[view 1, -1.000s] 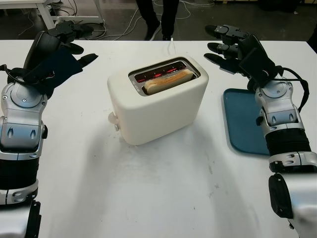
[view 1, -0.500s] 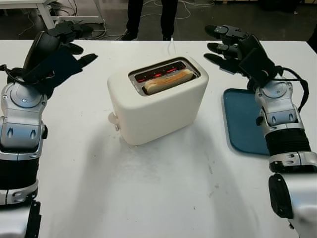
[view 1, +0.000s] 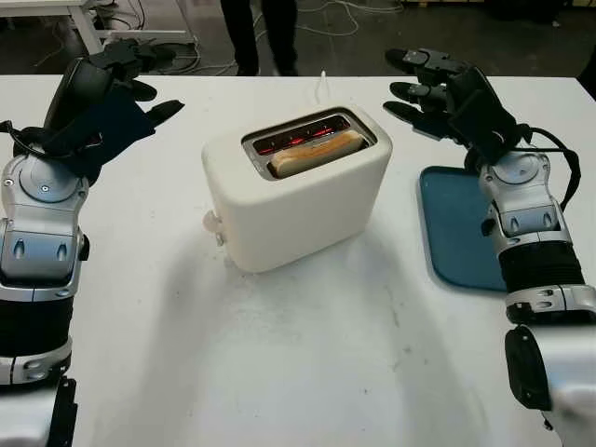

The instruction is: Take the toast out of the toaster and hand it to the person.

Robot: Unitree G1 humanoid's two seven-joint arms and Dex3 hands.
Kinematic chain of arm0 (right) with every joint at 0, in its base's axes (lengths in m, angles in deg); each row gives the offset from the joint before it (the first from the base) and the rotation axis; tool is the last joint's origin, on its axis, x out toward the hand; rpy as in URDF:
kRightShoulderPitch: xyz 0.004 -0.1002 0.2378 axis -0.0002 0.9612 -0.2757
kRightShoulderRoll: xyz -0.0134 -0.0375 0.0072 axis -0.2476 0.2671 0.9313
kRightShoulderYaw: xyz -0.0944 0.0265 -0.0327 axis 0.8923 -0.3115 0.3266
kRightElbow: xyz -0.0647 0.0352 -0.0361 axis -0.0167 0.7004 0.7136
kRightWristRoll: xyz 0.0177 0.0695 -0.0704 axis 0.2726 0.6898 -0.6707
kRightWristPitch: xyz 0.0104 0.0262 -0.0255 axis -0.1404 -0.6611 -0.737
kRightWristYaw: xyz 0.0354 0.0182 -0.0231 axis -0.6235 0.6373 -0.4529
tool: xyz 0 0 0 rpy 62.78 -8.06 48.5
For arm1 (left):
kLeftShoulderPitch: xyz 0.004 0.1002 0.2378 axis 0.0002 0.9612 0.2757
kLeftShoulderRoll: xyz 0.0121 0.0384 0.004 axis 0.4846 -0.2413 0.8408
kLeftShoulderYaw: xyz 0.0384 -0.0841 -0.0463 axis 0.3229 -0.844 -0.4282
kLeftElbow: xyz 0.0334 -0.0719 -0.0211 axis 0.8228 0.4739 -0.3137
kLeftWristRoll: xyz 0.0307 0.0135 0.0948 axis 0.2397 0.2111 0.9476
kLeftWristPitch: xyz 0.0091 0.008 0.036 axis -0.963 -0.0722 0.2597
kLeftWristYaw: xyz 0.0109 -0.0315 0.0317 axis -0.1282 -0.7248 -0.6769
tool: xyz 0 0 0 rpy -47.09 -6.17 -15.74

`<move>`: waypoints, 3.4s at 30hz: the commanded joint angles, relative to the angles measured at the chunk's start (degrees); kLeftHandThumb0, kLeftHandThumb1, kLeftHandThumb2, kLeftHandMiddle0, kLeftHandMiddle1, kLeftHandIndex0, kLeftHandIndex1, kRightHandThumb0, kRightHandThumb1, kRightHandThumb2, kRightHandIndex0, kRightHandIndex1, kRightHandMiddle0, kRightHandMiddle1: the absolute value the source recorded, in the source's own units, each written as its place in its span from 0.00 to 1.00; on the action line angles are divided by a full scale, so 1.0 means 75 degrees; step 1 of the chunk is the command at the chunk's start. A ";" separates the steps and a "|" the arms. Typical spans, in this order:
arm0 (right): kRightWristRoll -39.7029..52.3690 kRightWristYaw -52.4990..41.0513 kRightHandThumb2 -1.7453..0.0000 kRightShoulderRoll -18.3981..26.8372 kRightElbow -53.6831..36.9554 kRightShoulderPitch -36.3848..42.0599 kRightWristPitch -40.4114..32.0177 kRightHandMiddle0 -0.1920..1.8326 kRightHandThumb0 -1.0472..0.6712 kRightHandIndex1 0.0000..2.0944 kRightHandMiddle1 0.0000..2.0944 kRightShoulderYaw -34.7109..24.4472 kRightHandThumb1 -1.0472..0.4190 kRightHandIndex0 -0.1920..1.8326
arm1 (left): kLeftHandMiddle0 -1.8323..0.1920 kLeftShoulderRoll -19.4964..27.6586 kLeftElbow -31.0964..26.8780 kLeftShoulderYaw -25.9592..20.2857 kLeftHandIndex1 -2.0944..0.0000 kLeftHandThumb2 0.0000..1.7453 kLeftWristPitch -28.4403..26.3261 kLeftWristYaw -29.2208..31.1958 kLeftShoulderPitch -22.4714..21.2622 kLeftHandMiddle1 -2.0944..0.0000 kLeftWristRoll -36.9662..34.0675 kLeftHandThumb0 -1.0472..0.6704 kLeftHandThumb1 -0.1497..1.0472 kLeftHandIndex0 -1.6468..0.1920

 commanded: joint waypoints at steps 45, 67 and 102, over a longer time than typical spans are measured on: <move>0.0059 0.0009 0.92 0.0008 -0.0058 0.0050 -0.0138 0.34 0.38 0.00 0.00 -0.0041 0.09 0.36 | 0.80 0.0048 0.0014 -0.0045 0.84 0.10 0.0055 0.0002 -0.0088 0.57 0.0033 0.32 0.89 0.66; 0.0670 -0.0780 1.00 0.0142 0.0523 -0.0478 0.1228 0.36 0.36 0.01 0.01 -0.0355 0.16 0.37 | 0.79 0.0074 -0.0010 0.0012 0.84 0.11 -0.0018 -0.0005 -0.0099 0.57 0.0106 0.33 0.89 0.66; -0.0241 -0.2523 1.00 0.0262 -0.0567 -0.1106 0.3325 0.44 0.13 0.40 0.02 0.1150 0.25 0.26 | 0.78 0.0068 -0.0154 0.0020 0.85 0.11 -0.0140 -0.0058 -0.0014 0.59 0.0170 0.34 0.89 0.65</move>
